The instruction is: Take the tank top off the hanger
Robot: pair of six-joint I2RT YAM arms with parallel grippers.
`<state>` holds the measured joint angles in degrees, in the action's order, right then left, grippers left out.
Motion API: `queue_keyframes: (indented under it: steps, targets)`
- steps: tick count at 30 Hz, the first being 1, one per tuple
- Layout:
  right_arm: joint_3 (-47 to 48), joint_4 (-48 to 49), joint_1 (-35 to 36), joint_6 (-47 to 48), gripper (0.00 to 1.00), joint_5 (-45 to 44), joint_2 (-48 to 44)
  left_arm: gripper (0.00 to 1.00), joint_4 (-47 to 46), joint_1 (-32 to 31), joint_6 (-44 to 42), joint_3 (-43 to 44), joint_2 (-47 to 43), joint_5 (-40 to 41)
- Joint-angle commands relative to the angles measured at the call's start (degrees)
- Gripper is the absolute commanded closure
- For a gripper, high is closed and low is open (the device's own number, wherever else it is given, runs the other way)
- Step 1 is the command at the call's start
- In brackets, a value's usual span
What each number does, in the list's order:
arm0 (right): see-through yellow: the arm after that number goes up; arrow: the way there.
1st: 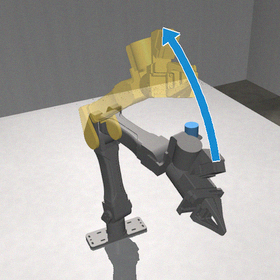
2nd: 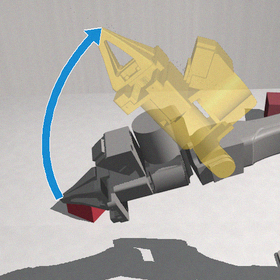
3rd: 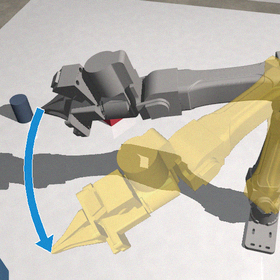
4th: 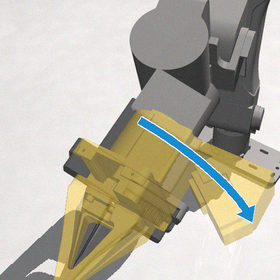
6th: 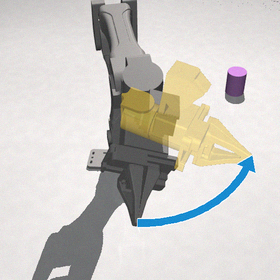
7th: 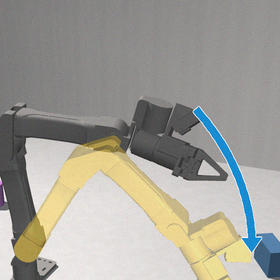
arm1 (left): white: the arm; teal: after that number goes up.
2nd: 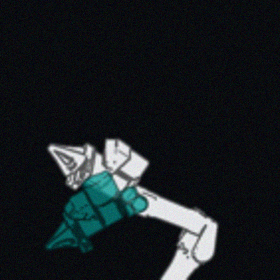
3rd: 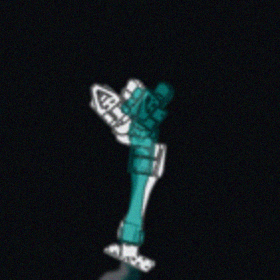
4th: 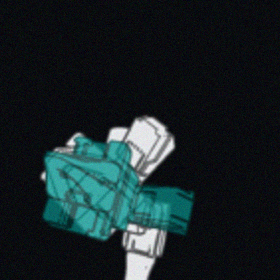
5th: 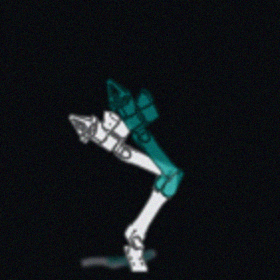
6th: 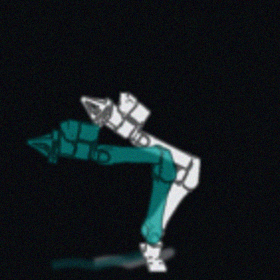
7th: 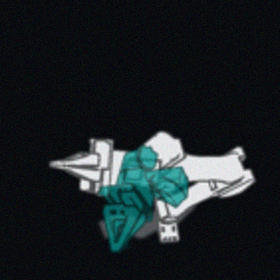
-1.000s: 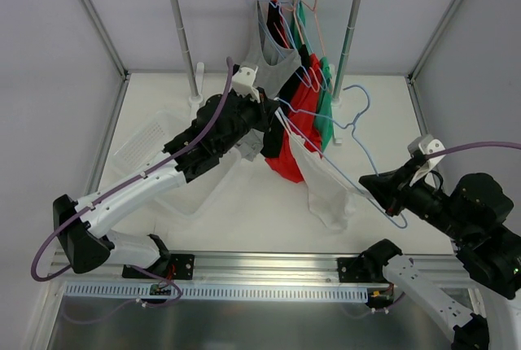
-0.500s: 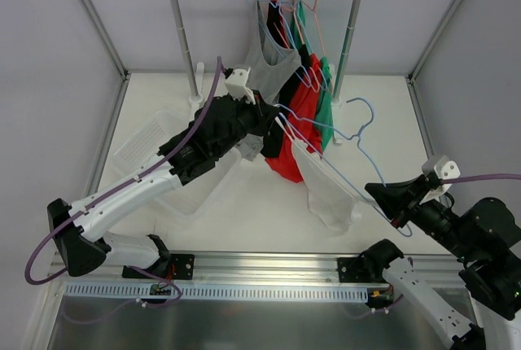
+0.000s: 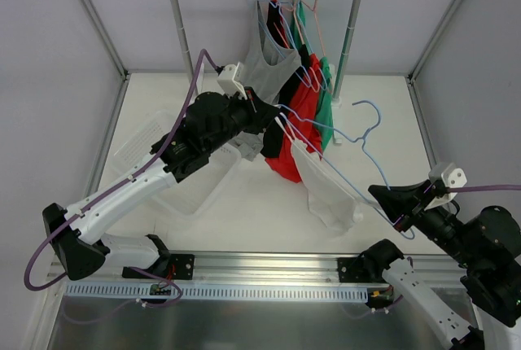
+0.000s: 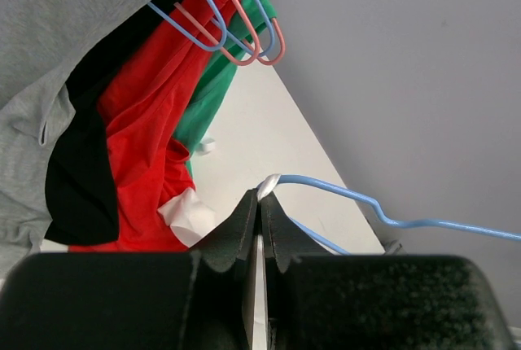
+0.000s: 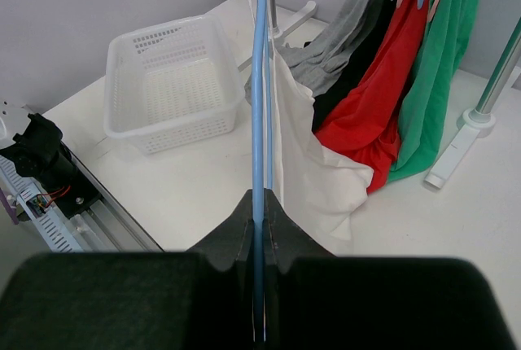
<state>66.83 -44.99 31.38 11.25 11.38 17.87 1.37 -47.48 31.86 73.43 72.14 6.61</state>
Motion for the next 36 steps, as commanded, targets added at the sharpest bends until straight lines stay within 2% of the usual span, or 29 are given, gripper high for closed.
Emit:
queue_keyframes:
  steps: [1,5,10,16,18,21,23,26,28,31,34,35,36]
  targets:
    - [3.22,7.73,0.0,0.71,1.0,-0.21,-1.96,1.0,1.45,2.92,1.1,-0.74,0.72,4.99]
    - [4.28,6.76,0.27,0.01,1.0,-0.74,-1.52,0.92,1.36,4.07,1.98,-1.88,1.16,2.98]
    - [3.75,6.76,0.27,-0.52,1.0,0.31,0.15,1.0,0.92,4.07,1.81,-0.39,3.62,-2.3]
    - [2.53,8.77,0.35,-0.87,1.0,-1.61,0.5,1.0,-0.31,4.07,0.84,0.4,4.85,-6.96]
    - [0.77,13.33,0.26,-1.05,1.0,-3.72,-0.46,1.0,-1.1,3.98,0.58,0.4,5.47,-10.81]
    - [-6.25,24.48,0.26,-2.63,1.0,-7.23,-3.7,0.88,-5.13,3.45,1.36,-1.09,6.96,-19.16]
    - [-13.69,35.9,0.35,-3.68,1.0,-8.3,-5.38,0.82,-12.04,2.49,2.59,-3.89,8.19,-28.72]
    - [-24.32,55.14,0.26,-4.3,1.0,-9.96,-7.41,0.83,-19.18,-0.31,3.3,-6.27,10.82,-40.07]
    - [-28.23,67.68,0.27,-4.3,1.0,-11.02,-6.89,0.84,-19.3,-2.51,0.94,-6.28,13.19,-43.07]
    - [-30.53,76.95,0.26,-4.12,1.0,-12.94,-3.91,0.85,-19.21,-6.3,-0.65,-6.89,15.92,-44.23]
    - [-30.62,82.15,0.26,-5.35,1.0,-12.78,-0.48,0.85,-19.03,-8.06,-0.66,-8.91,18.21,-43.18]
    - [-30.36,82.61,0.26,-5.44,1.0,-12.87,0.32,0.84,-19.03,-8.15,-0.57,-9.26,18.65,-42.13]
    - [-29.92,83.65,0.26,-5.18,1.0,-12.96,1.28,0.74,-19.03,-8.24,-0.22,-9.79,19.26,-41.25]
